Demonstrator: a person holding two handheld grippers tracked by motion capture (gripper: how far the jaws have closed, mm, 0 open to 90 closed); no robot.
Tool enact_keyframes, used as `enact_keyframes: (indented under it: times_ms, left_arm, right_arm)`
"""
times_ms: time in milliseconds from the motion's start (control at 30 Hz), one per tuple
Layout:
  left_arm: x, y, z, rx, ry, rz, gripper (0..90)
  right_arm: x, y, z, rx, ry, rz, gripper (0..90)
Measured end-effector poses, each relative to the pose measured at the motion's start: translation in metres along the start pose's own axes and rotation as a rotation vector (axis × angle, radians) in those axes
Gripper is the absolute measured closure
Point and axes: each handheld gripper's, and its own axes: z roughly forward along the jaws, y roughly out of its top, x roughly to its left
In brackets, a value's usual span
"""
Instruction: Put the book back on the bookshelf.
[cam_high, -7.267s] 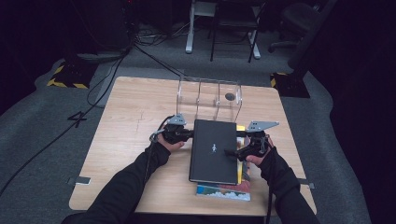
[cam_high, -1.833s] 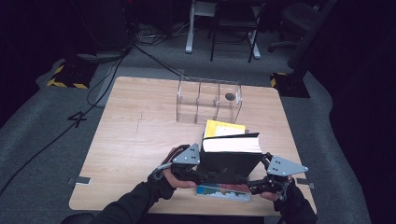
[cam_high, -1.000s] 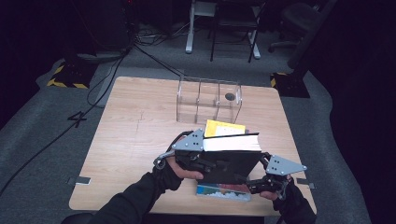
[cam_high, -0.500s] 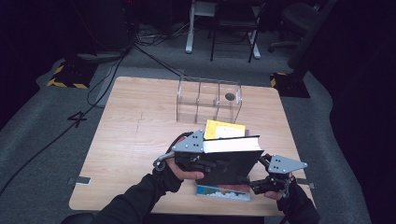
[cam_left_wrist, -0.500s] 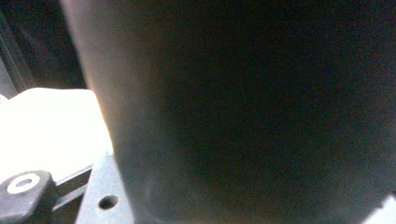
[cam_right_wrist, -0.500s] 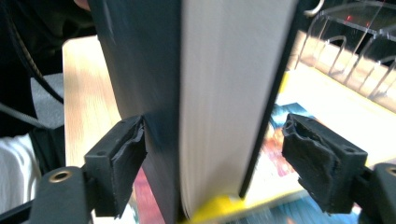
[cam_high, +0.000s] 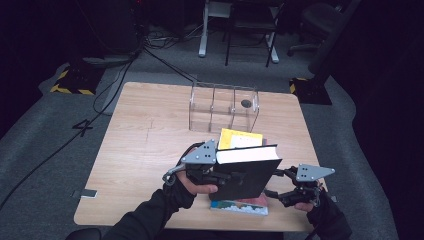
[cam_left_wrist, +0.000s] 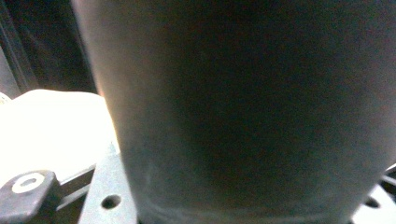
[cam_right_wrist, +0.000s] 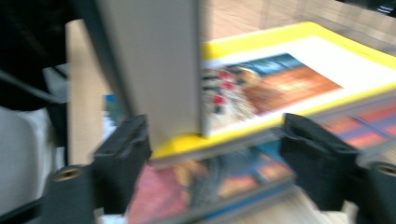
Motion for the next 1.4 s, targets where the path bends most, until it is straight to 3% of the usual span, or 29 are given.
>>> enact_keyframes:
  times_ms: [100, 133, 200, 267, 367, 800, 1133, 1400]
  left_arm:
    - [-0.002, 0.001, -0.002, -0.001, 0.008, 0.003, 52.6]
    - [-0.002, 0.002, -0.003, -0.003, 0.015, 0.000, 52.6]
    - [-0.001, 0.003, -0.005, -0.014, 0.022, -0.007, 52.8]
    - [0.000, 0.004, -0.007, -0.018, 0.033, -0.003, 52.9]
    - [0.001, 0.007, -0.011, -0.024, 0.057, -0.002, 52.9]
    - [0.012, 0.013, -0.034, -0.030, 0.176, 0.010, 53.1]
    - [0.031, 0.012, -0.056, -0.036, 0.279, -0.009, 53.1]
    - [0.054, 0.011, -0.070, -0.032, 0.391, -0.044, 53.1]
  right_arm:
    - [-0.012, -0.008, -0.005, -0.012, -0.038, 0.051, 26.8]
    - [-0.015, -0.009, -0.006, -0.008, -0.069, 0.068, 26.8]
    - [-0.022, -0.013, -0.006, 0.005, -0.179, 0.092, 27.3]
    - [-0.024, -0.017, -0.003, 0.050, -0.264, 0.088, 28.0]
    - [-0.027, -0.023, 0.003, 0.089, -0.310, 0.101, 28.8]
    - [-0.030, -0.028, 0.010, 0.096, -0.334, 0.124, 28.8]
    - [-0.033, -0.032, 0.012, 0.108, -0.354, 0.137, 28.0]
    - [-0.034, -0.033, 0.012, 0.104, -0.368, 0.147, 28.2]
